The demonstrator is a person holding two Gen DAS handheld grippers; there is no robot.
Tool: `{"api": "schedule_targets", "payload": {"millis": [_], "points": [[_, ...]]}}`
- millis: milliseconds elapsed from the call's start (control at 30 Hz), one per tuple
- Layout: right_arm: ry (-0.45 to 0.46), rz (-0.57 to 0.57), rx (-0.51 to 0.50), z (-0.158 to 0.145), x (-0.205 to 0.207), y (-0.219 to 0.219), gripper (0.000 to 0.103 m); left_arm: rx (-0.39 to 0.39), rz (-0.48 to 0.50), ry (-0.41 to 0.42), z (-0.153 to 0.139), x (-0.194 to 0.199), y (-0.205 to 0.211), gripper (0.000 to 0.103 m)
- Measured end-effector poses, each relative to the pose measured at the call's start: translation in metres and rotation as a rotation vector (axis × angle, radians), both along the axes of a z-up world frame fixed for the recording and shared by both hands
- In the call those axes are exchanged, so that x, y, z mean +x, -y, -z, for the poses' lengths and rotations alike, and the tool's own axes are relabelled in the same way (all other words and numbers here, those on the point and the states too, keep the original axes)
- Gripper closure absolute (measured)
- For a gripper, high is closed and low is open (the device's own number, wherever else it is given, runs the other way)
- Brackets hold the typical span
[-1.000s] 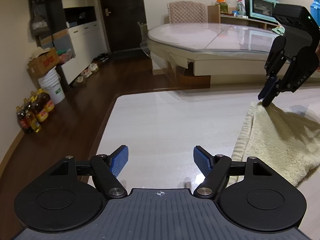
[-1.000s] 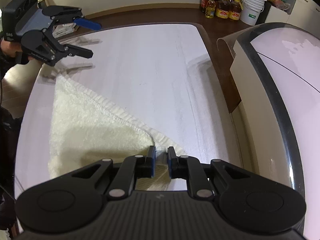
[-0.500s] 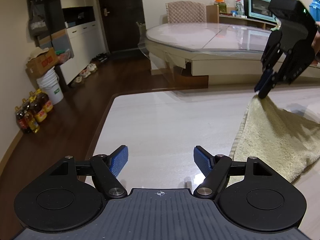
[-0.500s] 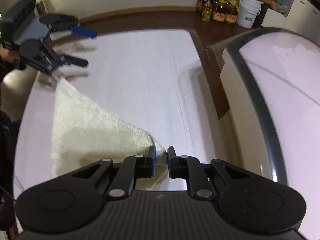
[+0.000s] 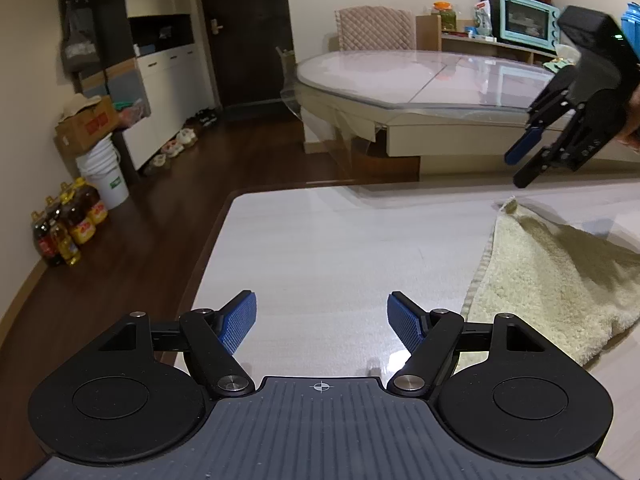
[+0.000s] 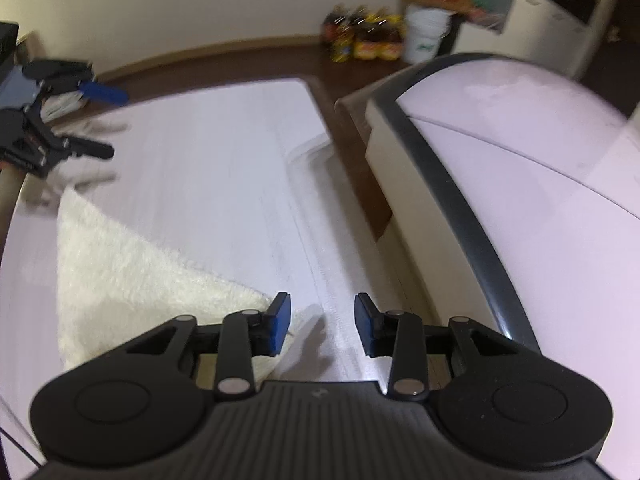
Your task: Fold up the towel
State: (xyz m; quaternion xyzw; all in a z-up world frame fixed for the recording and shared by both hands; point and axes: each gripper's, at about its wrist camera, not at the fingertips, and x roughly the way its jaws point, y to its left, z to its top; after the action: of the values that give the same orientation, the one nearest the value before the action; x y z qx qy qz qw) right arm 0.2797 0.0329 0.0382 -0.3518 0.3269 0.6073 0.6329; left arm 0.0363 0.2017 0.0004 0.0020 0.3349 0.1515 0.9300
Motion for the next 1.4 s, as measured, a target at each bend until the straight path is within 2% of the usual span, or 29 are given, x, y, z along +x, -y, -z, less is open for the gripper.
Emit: {"api": "schedule_targets", "payload": {"millis": [67, 133, 200, 267, 433, 500, 633, 767, 933, 1000, 1167, 1267, 1400], "points": [[-0.02, 0.059, 0.007, 0.002, -0.006, 0.007, 0.066, -0.001, 0.003, -0.001, 0.0, -0.001, 0.0, 0.025], [-0.093, 0.14, 0.037, 0.001, -0.012, 0.016, 0.064, -0.002, 0.006, -0.001, -0.001, -0.002, -0.001, 0.025], [-0.114, 0.165, 0.061, -0.002, -0.02, 0.024, 0.064, -0.008, 0.02, -0.003, -0.002, -0.003, -0.004, 0.025], [-0.122, 0.202, 0.103, -0.007, -0.046, 0.036, 0.062, -0.016, 0.028, -0.006, -0.002, -0.004, -0.009, 0.025], [-0.092, 0.295, 0.154, -0.008, -0.114, 0.062, 0.062, -0.034, 0.053, -0.006, -0.005, -0.01, -0.019, 0.024], [-0.057, 0.332, 0.169, -0.006, -0.136, 0.071, 0.062, -0.024, 0.082, -0.01, -0.005, -0.014, -0.018, 0.022], [0.037, 0.403, 0.226, -0.003, -0.177, 0.072, 0.062, -0.006, 0.062, -0.019, -0.006, -0.025, -0.024, 0.022], [0.125, 0.386, 0.261, 0.002, -0.221, 0.045, 0.062, -0.003, 0.042, -0.017, -0.008, -0.036, -0.029, 0.021], [0.227, 0.329, 0.262, 0.014, -0.263, -0.003, 0.063, -0.016, 0.063, -0.014, -0.013, -0.048, -0.033, 0.012], [0.283, 0.313, 0.254, 0.019, -0.275, -0.021, 0.062, -0.039, 0.083, -0.013, -0.016, -0.05, -0.035, 0.01], [0.41, 0.285, 0.203, 0.035, -0.297, -0.06, 0.061, -0.105, 0.216, -0.033, -0.029, -0.034, -0.057, 0.007], [0.463, 0.279, 0.176, 0.044, -0.308, -0.076, 0.06, -0.1, 0.282, -0.045, -0.04, -0.019, -0.069, 0.006], [0.491, 0.291, 0.13, 0.059, -0.308, -0.1, 0.062, -0.071, 0.296, -0.032, -0.051, -0.01, -0.075, 0.006]]}}
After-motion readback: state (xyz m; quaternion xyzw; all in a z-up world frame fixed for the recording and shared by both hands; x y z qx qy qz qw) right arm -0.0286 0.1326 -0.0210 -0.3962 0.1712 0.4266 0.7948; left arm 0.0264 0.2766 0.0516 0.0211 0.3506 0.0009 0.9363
